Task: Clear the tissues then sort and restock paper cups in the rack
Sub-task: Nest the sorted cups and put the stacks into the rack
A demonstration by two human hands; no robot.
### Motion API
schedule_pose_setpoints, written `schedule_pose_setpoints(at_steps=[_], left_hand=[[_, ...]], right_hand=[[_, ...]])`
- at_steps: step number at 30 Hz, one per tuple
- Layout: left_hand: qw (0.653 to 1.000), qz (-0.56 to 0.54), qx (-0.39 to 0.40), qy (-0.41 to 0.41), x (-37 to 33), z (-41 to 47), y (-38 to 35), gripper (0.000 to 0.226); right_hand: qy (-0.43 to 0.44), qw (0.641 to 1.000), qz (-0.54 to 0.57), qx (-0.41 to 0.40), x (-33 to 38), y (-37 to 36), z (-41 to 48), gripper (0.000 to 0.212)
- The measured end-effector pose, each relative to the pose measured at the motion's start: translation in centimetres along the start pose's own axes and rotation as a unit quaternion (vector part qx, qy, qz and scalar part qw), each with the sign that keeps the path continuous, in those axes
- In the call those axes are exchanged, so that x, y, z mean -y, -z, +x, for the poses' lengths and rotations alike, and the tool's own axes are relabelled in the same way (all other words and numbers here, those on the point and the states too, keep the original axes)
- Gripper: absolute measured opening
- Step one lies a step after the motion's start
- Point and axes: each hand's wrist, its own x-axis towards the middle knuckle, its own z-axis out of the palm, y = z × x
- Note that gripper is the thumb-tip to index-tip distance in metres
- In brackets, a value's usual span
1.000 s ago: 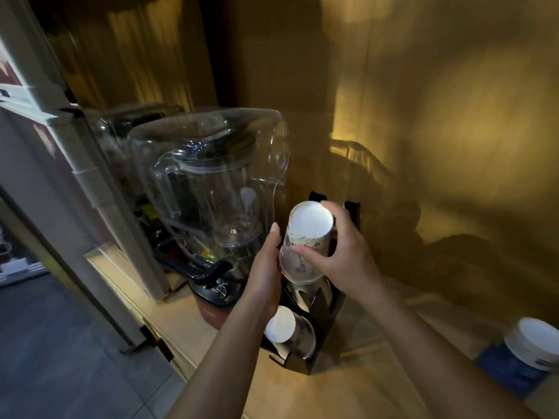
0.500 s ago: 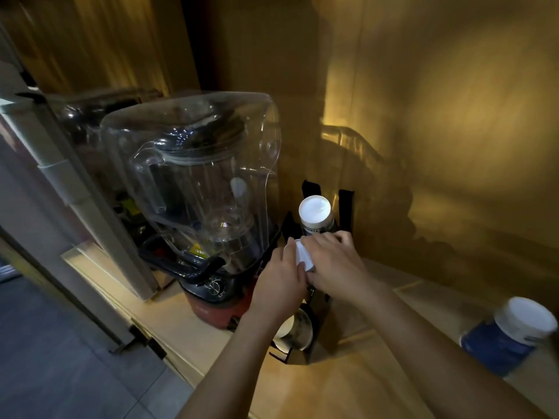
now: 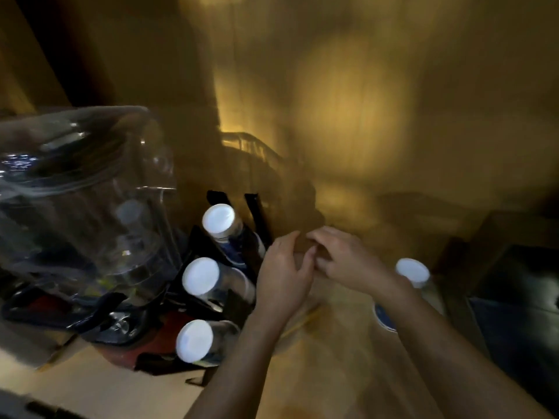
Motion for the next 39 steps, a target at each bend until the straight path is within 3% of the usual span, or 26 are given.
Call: schedule_pose_setpoints(at_steps=[5, 10, 14, 18, 20, 24, 29, 34, 39], left_hand=[[0.995, -0.025, 0.098, 0.003, -1.5, 0.2, -7.6, 0.052], [0.978, -0.058, 0.195, 0.046, -2.0, 0.5, -14.5, 0.052], [0.965, -0.12, 0.229, 0.043, -2.1, 0.3, -18.1, 0.032], [0.941, -0.133, 0.311, -0.023, -1.5, -0.2, -20.4, 0.044], [0.93, -0.187, 0.316, -0.008, -1.2, -0.6, -20.8, 0.044], [0.886, -0.308, 0.33, 0.107, -0.7, -1.5, -20.8, 0.047], [0.862, -0.311, 0.31, 0.253, 0.9, -2.8, -20.5, 0.032], [0.774, -0.351, 0.3, 0.433, 2.5, -3.8, -19.4, 0.037], [0.717, -0.359, 0.277, 0.529, 3.6, -3.3, -17.6, 0.044]], right_hand=[[-0.146, 0.988, -0.046, -0.008, -6.6, 2.0, -4.6, 0.038], [-0.256, 0.964, -0.058, -0.039, -12.0, 2.4, -7.8, 0.06], [-0.312, 0.948, -0.03, -0.055, -15.2, 1.2, -9.1, 0.062], [-0.321, 0.944, 0.057, -0.054, -16.9, -0.5, -9.9, 0.064], [-0.325, 0.938, 0.105, -0.064, -17.4, -1.2, -10.4, 0.06], [-0.335, 0.916, 0.196, -0.105, -17.6, -2.1, -11.0, 0.062], [-0.331, 0.909, 0.218, -0.128, -16.8, -3.5, -10.9, 0.063], [-0.288, 0.929, 0.213, -0.089, -15.1, -3.7, -10.2, 0.062], [-0.252, 0.936, 0.23, -0.081, -13.6, -3.0, -8.6, 0.063]])
